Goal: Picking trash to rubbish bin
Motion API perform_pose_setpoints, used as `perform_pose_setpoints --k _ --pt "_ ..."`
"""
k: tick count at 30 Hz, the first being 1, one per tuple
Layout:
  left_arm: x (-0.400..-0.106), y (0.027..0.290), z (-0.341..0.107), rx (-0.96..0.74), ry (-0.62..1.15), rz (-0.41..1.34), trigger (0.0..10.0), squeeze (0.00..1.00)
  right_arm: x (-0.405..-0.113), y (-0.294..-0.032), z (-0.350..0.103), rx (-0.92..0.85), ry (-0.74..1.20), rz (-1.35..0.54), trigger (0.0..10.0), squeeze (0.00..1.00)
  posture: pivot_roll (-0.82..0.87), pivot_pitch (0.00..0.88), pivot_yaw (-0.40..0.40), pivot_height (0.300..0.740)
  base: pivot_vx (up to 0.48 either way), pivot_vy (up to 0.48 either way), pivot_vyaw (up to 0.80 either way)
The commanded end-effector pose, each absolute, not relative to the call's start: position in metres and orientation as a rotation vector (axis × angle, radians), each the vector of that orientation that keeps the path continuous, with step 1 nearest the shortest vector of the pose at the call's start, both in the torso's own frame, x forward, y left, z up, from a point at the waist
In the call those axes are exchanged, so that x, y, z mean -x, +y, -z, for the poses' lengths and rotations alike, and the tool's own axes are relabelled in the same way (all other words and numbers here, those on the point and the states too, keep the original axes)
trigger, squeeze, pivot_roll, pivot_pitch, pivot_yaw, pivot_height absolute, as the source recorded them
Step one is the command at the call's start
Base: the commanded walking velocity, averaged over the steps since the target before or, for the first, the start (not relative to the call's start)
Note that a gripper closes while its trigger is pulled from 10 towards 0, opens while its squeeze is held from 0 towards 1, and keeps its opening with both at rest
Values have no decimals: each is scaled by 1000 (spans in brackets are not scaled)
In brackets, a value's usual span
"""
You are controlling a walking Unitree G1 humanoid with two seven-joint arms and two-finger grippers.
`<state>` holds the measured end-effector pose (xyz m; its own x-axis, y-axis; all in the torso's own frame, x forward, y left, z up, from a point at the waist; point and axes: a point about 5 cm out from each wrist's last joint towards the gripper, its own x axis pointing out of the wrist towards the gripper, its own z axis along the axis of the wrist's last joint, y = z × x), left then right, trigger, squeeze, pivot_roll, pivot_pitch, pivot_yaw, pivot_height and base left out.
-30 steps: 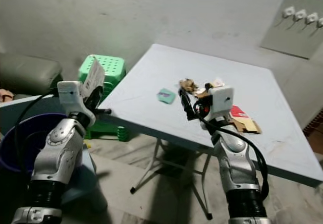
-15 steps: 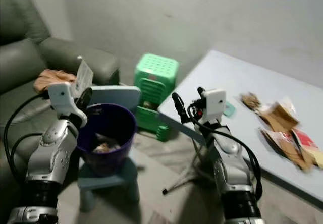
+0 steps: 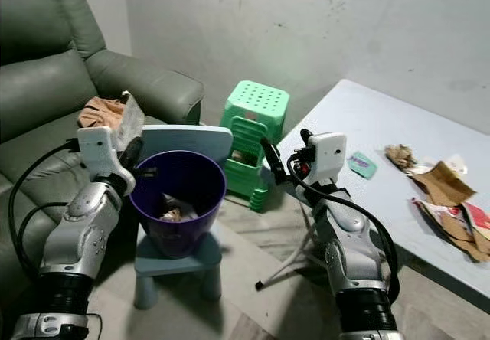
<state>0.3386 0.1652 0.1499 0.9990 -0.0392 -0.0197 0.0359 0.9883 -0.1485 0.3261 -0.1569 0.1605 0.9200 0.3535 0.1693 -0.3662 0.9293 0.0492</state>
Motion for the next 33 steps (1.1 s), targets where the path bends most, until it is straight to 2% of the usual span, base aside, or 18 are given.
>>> perform_pose_setpoints --k 1,18,33 --pt "-339 159 -151 138 26 41 10000 0 -326 -163 -165 -70 -169 -368 10000 0 83 0 -133 740 0 0 0" --pt "-338 164 -152 192 33 45 10000 0 -327 -169 -168 -51 -170 -372 10000 0 83 0 -131 740 0 0 0" --pt "-340 164 -156 199 20 57 10000 0 -327 -167 -168 -61 -179 -381 10000 0 81 0 -123 740 310 0 0"
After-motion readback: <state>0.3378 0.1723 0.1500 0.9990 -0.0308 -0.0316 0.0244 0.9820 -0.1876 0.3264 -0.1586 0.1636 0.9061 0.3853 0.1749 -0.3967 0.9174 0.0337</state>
